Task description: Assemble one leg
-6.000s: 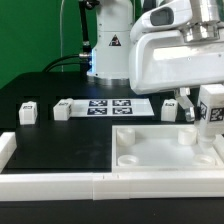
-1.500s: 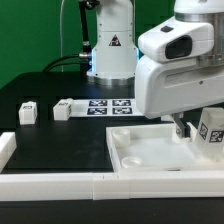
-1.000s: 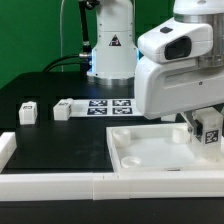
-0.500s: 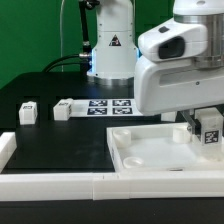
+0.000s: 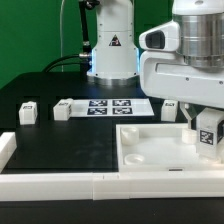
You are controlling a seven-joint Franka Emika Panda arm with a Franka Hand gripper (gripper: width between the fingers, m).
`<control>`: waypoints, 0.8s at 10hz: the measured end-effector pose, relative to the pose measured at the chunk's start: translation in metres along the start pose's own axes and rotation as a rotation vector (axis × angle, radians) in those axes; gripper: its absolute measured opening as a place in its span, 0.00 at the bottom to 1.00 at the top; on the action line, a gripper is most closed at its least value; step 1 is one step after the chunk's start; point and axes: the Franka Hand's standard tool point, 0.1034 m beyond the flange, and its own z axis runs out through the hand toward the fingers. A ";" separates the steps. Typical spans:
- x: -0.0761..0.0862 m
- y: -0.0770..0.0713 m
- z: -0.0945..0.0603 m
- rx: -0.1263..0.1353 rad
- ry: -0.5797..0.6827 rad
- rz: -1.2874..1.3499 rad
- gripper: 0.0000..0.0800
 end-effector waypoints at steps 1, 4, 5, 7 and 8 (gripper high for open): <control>0.000 0.000 0.000 -0.005 0.008 0.132 0.36; 0.002 0.001 0.000 0.003 0.001 0.336 0.36; 0.002 0.001 0.000 0.003 0.001 0.317 0.36; 0.002 0.001 0.000 0.002 0.000 0.263 0.47; 0.001 0.001 0.000 0.001 -0.002 0.253 0.64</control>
Offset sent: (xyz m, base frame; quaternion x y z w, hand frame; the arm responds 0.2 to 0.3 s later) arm 0.0054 -0.0046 0.0010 0.0082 -0.0096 0.2052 0.9786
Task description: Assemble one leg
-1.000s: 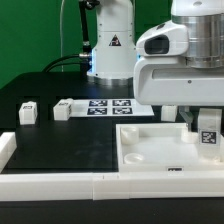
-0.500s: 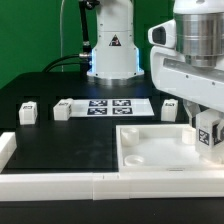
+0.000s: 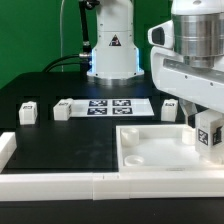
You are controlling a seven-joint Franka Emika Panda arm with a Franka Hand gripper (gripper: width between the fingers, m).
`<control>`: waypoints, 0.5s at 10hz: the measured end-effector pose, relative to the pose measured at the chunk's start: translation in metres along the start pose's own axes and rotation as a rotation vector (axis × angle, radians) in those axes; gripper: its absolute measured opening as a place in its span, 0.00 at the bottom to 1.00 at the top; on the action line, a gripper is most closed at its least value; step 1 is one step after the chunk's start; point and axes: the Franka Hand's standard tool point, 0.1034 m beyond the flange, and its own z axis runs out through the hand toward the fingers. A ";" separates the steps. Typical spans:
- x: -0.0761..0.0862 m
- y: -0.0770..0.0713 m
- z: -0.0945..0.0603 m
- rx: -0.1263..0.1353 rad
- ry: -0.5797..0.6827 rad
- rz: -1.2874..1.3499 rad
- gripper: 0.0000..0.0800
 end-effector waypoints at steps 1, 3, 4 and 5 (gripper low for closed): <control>0.000 0.000 0.000 0.000 0.000 -0.088 0.76; 0.001 0.001 0.000 -0.003 0.002 -0.404 0.80; 0.002 0.002 0.001 -0.008 -0.003 -0.497 0.81; 0.002 0.003 0.001 -0.012 -0.004 -0.651 0.81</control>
Offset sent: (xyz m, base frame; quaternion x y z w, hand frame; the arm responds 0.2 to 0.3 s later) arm 0.0013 0.0063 -0.0017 0.0011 -0.0417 -0.2868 0.9571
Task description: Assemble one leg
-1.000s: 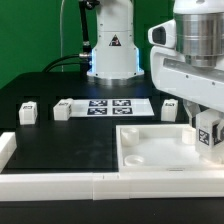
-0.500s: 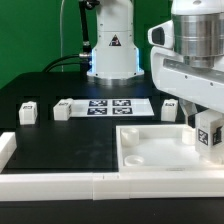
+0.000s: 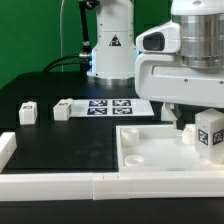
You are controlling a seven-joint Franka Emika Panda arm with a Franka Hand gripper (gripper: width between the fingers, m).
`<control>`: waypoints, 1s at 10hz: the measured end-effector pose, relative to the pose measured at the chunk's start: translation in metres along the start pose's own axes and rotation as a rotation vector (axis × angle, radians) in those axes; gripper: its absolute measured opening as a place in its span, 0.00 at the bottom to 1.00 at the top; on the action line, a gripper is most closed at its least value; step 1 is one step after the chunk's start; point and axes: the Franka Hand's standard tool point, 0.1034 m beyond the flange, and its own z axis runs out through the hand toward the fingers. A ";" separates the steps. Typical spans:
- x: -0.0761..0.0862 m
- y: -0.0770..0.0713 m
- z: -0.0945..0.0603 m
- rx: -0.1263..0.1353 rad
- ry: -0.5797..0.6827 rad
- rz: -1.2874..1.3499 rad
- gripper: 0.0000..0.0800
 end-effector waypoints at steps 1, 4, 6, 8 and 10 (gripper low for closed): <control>-0.001 -0.001 0.000 0.000 -0.001 -0.119 0.81; -0.012 -0.008 0.004 -0.023 -0.060 -0.469 0.81; -0.008 -0.008 0.005 -0.032 -0.066 -0.656 0.81; -0.008 -0.007 0.005 -0.032 -0.066 -0.652 0.69; -0.008 -0.007 0.005 -0.033 -0.066 -0.628 0.36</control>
Offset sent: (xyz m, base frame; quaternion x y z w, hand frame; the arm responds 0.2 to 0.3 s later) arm -0.0026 0.0239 -0.0016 -0.0140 -0.0727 -0.3195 0.9447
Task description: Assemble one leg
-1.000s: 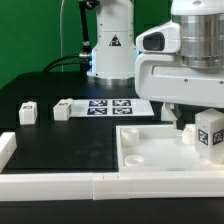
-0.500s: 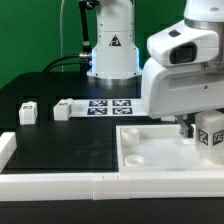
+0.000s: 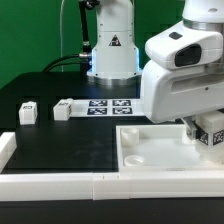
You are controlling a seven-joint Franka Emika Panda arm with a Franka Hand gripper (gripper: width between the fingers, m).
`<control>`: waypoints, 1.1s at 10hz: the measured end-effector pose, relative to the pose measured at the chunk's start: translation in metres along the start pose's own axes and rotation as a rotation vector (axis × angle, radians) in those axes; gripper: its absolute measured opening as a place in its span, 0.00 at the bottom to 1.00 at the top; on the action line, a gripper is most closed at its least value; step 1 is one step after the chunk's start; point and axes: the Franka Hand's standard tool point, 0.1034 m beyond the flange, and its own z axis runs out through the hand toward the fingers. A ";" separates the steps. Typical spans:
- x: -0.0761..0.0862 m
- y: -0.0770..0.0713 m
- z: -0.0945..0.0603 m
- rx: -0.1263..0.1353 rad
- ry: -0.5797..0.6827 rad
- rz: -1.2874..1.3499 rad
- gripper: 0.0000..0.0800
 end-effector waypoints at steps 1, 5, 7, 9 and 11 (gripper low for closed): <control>0.000 0.000 0.000 0.000 0.000 0.022 0.36; 0.004 -0.003 -0.001 -0.005 0.055 0.502 0.36; 0.004 -0.004 0.001 -0.003 0.060 0.760 0.36; 0.007 -0.004 0.000 0.010 0.071 0.977 0.36; 0.008 -0.007 0.000 0.022 0.072 1.170 0.36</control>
Offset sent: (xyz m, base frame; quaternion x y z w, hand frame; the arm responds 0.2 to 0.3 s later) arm -0.0039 -0.0044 0.0056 -0.0437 0.0417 0.3888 0.9193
